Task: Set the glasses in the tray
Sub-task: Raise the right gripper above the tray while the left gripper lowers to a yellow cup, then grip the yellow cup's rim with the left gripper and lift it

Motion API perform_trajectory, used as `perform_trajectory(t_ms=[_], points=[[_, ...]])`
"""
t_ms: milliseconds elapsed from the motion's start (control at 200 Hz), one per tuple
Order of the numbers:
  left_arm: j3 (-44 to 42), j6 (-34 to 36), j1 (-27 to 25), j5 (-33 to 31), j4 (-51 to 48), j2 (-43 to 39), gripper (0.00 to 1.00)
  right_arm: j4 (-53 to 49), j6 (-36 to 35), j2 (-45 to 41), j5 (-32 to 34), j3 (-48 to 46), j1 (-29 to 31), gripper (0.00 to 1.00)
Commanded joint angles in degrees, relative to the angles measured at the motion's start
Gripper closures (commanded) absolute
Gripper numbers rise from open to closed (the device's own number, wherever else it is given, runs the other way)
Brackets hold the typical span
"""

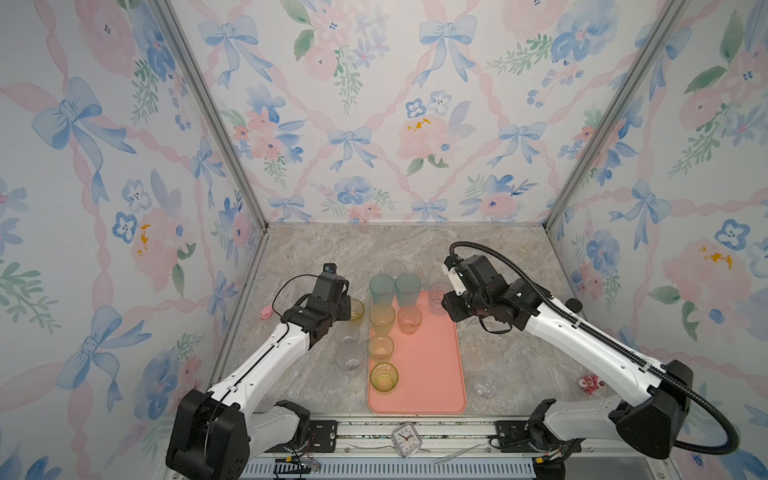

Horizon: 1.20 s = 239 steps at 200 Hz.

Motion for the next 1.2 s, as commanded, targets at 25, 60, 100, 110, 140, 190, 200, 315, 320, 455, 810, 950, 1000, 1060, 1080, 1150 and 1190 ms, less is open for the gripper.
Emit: perform_trajectory(t_ms=[25, 60, 100, 110, 140, 190, 200, 315, 320, 455, 810, 950, 1000, 1060, 1080, 1150, 1190], points=[[1.07, -0.72, 0.30, 1.68, -1.05, 1.13, 0.65, 0.01, 0.87, -1.16, 0.22, -0.97, -0.45, 0.58], [0.98, -0.72, 0.29, 1.81, -1.14, 1.31, 0.66, -0.11, 0.84, -1.33, 0.22, -0.97, -0.45, 0.58], [0.90, -0.74, 0.32, 1.87, -1.01, 1.48, 0.66, -0.36, 0.80, -1.63, 0.35, -1.05, -0.43, 0.58], [0.91, -0.72, 0.26, 1.89, -1.02, 1.48, 0.66, -0.45, 0.86, -1.72, 0.43, -1.06, -0.43, 0.58], [0.81, -0.72, 0.28, 1.90, -1.08, 1.57, 0.66, -0.69, 0.80, -1.94, 0.57, -1.04, -0.47, 0.58], [0.75, -0.72, 0.30, 1.86, -1.04, 1.82, 0.67, -0.76, 0.90, -2.42, 0.74, -1.27, -0.45, 0.58], [0.72, -0.72, 0.28, 1.84, -1.06, 1.88, 0.68, -0.82, 0.95, -2.53, 0.75, -1.27, -0.48, 0.58], [0.72, -0.54, 0.46, 1.72, -1.07, 2.77, 0.70, -0.83, 1.28, -3.29, 1.01, -1.85, -0.48, 0.58], [0.71, -0.54, 0.53, 1.72, -1.08, 2.83, 0.70, -0.79, 1.26, -3.33, 1.01, -1.85, -0.45, 0.58], [1.35, -0.28, 1.33, 2.97, -1.09, 4.87, 0.71, -0.87, 1.45, -3.78, 1.19, -2.13, -0.43, 0.58], [2.20, 0.42, 2.92, 6.62, -0.98, 7.45, 0.73, -0.65, 1.02, -3.81, 1.12, -2.29, -0.66, 0.58], [2.29, 0.60, 3.19, 7.02, -1.00, 8.06, 0.73, -0.49, 0.80, -3.39, 0.87, -2.05, -0.74, 0.58], [2.38, 0.77, 3.26, 7.25, -0.97, 8.41, 0.74, -0.41, 0.81, -3.28, 0.84, -2.12, -0.69, 0.58], [2.47, 0.86, 3.40, 7.45, -1.03, 8.82, 0.74, -0.49, 0.71, -3.28, 0.84, -2.03, -0.83, 0.58], [2.51, 0.91, 3.42, 7.55, -0.96, 8.93, 0.75, -0.52, 0.75, -3.28, 0.84, -2.02, -0.81, 0.58], [2.64, 1.12, 3.42, 7.61, -1.09, 9.17, 0.75, -0.41, 0.67, -3.24, 0.84, -1.95, -0.85, 0.58], [2.73, 1.22, 3.41, 7.51, -1.04, 9.35, 0.75, -0.47, 0.70, -3.25, 0.84, -1.90, -0.84, 0.58]])
